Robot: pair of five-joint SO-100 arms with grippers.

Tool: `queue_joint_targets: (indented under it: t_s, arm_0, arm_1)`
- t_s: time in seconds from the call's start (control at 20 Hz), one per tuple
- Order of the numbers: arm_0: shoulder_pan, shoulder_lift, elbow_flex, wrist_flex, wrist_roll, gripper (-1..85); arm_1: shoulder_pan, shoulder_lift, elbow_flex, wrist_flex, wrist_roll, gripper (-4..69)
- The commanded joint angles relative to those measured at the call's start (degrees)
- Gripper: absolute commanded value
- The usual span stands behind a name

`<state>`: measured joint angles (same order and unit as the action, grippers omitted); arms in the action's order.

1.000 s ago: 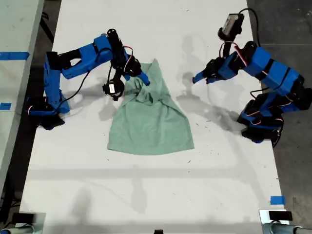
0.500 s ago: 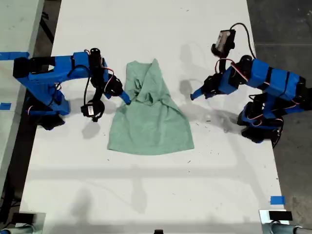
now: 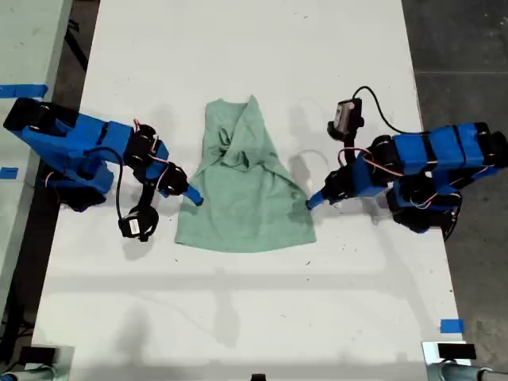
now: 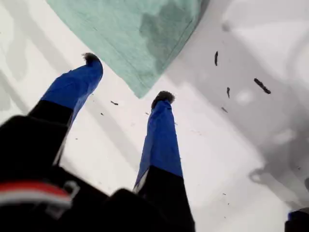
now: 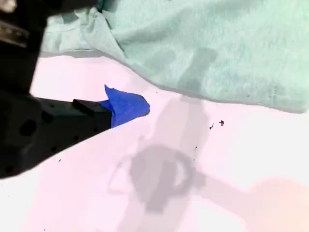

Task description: Fold tshirt

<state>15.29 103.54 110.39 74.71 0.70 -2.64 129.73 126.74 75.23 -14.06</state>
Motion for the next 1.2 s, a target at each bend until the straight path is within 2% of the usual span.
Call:
queue_joint_targets:
  t_s: [0.0, 0.15, 0.6, 0.9, 0.95, 1.0, 1.05, 1.15]
  arm_0:
    - [3.34, 2.55, 0.35, -2.29, -3.16, 29.2]
    - [4.39, 2.2, 1.14, -3.87, -4.48, 29.2]
    - [3.78, -1.49, 1.32, -6.06, -3.96, 29.2]
    - [3.78, -2.02, 1.32, -6.59, -3.78, 28.7]
    - [3.78, -2.02, 1.32, -6.59, -3.78, 28.7]
    - [3.78, -2.02, 1.32, -6.68, -3.78, 28.7]
    - [3.78, -2.02, 1.32, -6.68, -3.78, 28.7]
    - [3.78, -2.02, 1.32, -6.77, -3.78, 28.5]
  arm_1:
    - [-4.83, -2.55, -0.26, -3.16, 4.39, 21.9]
    - [-5.62, -6.77, 0.44, -6.33, 5.36, 22.2]
    - [-0.44, -25.49, 2.2, -21.27, 1.85, 24.0]
    - [0.88, -31.38, 1.41, -26.37, 0.44, 22.7]
    - [0.88, -31.73, 1.32, -27.25, 0.18, 19.3]
    - [0.79, -31.73, 1.32, -27.42, 0.62, 7.4]
    - [0.79, -31.64, 1.32, -27.6, 0.88, 0.2]
    - [0.44, -31.99, 0.53, -26.98, 0.7, -1.5]
